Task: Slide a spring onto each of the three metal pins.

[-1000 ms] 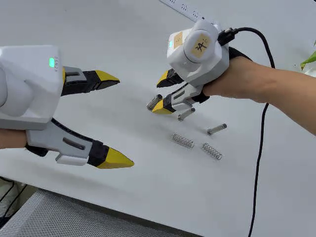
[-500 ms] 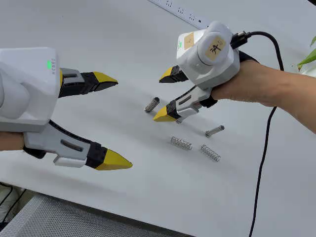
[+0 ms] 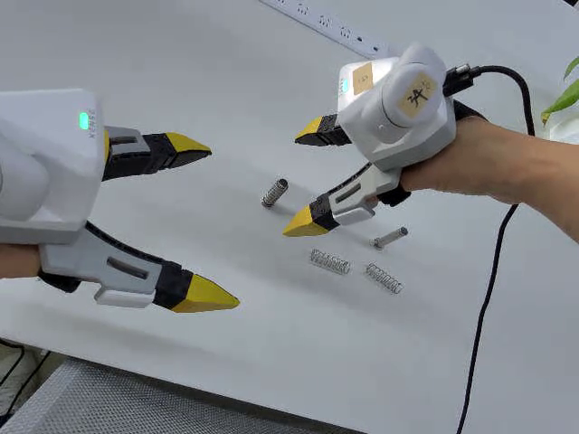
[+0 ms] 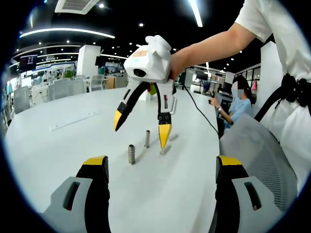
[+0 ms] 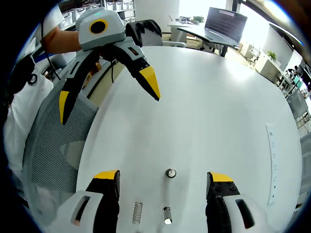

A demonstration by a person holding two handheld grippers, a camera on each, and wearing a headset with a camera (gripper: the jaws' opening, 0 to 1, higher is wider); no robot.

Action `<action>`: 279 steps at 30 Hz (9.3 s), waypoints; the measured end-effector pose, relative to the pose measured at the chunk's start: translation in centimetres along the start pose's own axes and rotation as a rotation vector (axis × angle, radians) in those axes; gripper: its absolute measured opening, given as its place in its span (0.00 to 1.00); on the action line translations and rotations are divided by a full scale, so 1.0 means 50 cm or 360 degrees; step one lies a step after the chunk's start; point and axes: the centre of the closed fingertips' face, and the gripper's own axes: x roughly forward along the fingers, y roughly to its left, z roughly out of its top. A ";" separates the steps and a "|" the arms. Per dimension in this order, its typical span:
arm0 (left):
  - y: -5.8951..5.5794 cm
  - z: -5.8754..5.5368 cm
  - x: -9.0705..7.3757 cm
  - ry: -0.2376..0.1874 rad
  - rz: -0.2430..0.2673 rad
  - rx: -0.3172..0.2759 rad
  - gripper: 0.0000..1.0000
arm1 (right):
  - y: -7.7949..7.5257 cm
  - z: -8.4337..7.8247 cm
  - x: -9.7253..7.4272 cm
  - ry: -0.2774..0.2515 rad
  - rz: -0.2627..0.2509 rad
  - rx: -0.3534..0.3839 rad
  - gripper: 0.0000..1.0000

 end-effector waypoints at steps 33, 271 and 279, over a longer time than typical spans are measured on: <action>-0.032 0.018 0.025 0.0192 -0.0099 0.0164 0.83 | 0.102 -0.065 -0.163 -0.0414 -0.0317 0.0246 0.82; -0.176 0.245 0.204 -0.0060 -0.0375 -0.0039 0.07 | 0.175 -0.001 -0.384 -0.1492 -0.0307 0.1020 0.05; -0.180 0.229 0.206 0.0019 -0.0360 0.0074 0.06 | 0.184 -0.002 -0.370 -0.1343 -0.0355 0.0914 0.05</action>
